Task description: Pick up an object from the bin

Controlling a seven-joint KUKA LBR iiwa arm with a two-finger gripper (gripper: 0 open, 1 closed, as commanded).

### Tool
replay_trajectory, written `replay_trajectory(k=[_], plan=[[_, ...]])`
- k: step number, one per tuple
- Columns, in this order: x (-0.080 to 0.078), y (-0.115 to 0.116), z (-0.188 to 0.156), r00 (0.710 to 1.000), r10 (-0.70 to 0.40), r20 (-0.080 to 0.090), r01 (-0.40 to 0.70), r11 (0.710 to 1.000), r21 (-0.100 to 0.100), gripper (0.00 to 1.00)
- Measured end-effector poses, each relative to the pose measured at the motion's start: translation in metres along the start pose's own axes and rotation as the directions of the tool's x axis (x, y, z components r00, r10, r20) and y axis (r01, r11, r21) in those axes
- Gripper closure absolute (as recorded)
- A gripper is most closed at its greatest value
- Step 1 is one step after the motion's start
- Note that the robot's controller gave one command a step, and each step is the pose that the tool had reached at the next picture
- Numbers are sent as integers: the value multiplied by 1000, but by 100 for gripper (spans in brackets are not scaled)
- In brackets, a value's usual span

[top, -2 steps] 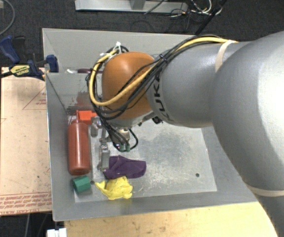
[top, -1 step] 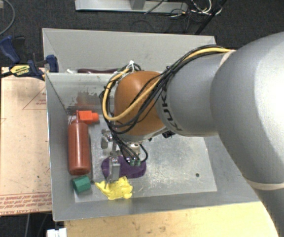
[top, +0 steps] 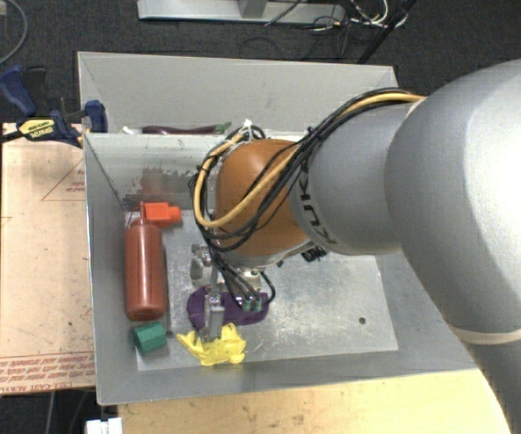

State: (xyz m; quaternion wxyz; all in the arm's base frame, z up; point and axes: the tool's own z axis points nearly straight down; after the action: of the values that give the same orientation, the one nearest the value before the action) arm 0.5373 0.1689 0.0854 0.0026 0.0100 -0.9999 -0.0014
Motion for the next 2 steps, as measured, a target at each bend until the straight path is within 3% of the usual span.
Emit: replay_trajectory(k=[1,2], plan=[[9,51,15,928,-373,-1,373,928,21,100],[9,51,15,928,-373,-1,373,928,21,100]])
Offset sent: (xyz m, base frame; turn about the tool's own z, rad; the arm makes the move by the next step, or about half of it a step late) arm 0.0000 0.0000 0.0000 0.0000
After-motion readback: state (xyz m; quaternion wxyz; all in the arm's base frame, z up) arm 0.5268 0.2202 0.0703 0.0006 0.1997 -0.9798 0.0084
